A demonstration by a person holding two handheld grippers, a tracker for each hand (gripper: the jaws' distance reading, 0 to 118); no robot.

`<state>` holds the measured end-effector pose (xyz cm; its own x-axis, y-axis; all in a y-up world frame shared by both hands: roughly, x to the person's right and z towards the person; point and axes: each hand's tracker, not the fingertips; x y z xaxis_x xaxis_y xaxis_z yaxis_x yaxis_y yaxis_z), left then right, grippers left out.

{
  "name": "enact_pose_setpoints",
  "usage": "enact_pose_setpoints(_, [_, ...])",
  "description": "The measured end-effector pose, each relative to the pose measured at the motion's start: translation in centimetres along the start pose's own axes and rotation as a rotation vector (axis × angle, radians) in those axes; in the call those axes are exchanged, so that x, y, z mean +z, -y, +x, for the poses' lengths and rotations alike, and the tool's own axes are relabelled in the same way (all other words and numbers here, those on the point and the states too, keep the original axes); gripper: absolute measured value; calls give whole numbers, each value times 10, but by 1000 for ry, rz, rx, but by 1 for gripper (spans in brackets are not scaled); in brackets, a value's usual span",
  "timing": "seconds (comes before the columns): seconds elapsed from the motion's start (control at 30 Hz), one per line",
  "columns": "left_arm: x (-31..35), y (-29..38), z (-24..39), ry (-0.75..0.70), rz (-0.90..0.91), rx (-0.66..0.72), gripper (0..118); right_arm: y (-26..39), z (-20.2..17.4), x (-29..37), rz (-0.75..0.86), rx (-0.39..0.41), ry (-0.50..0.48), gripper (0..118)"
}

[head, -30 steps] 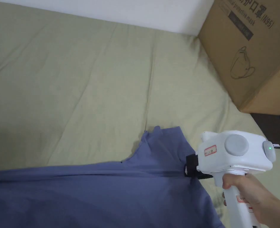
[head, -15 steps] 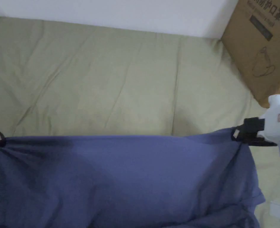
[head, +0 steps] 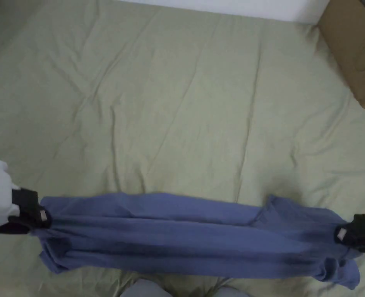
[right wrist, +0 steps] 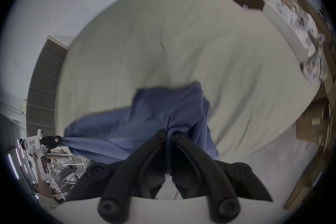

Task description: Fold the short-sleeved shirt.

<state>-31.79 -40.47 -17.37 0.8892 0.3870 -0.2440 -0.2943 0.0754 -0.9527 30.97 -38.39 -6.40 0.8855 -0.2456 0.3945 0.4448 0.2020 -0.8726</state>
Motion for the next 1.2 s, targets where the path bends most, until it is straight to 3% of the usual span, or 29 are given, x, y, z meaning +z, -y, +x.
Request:
enact_pose_setpoints(0.23, [-35, 16, -18, -16, -44, 75, 3, 7, 9, -47, -55, -58, 65, 3])
enact_pose_setpoints(0.4, [-35, 15, -12, -16, -37, 63, 8, 2, -8, -45, -56, 38, 121, 4])
enact_pose_setpoints(0.43, [-32, 15, -12, -3, -29, 58, 22, 0, -6, -43, -52, 54, 129, 15])
enact_pose_setpoints(0.47, [-27, 16, -11, 29, -11, 58, 48, 0, -9, -39, -49, 69, 125, 40])
enact_pose_setpoints(0.53, [-13, 17, -10, 66, 5, 65, 118, 0, -14, -28, -61, 110, 141, 107])
enact_pose_setpoints(0.57, [3, 20, -13, 81, 43, 49, 113, 1, -14, -19, -62, 140, 135, 118])
enact_pose_setpoints(0.6, [18, 15, -17, 123, 112, 40, 109, 1, -15, -9, -41, 166, 116, 118])
enact_pose_setpoints(0.73, [51, 14, -42, 166, 229, 58, 115, -1, -17, 24, -36, 179, 130, 118])
enact_pose_setpoints(0.87, [56, 25, -66, 178, 267, 113, 111, 10, -14, 32, -137, 217, 132, 118])
enact_pose_setpoints(0.9, [56, 30, -74, 209, 259, 142, 100, 13, -14, 32, -157, 242, 141, 117])
enact_pose_setpoints(0.93, [54, 34, -79, 243, 251, 182, 58, 18, -14, 33, -150, 248, 168, 112])
enact_pose_setpoints(0.97, [51, 39, -86, 273, 249, 227, 7, 23, -14, 33, -134, 256, 200, 98])
enact_pose_setpoints(1.0, [44, 41, -92, 301, 222, 274, 0, 26, -15, 34, -112, 256, 220, 65])
enact_pose_setpoints(1.03, [37, 44, -94, 287, 216, 319, 0, 27, -16, 33, -98, 236, 219, 8])
enact_pose_setpoints(1.1, [23, 43, -91, 300, 180, 261, 0, 30, -12, 30, -58, 124, 223, 2])
enact_pose_setpoints(1.2, [13, 45, -89, 257, 102, 240, 0, 30, -13, 34, -45, 117, 172, 2])
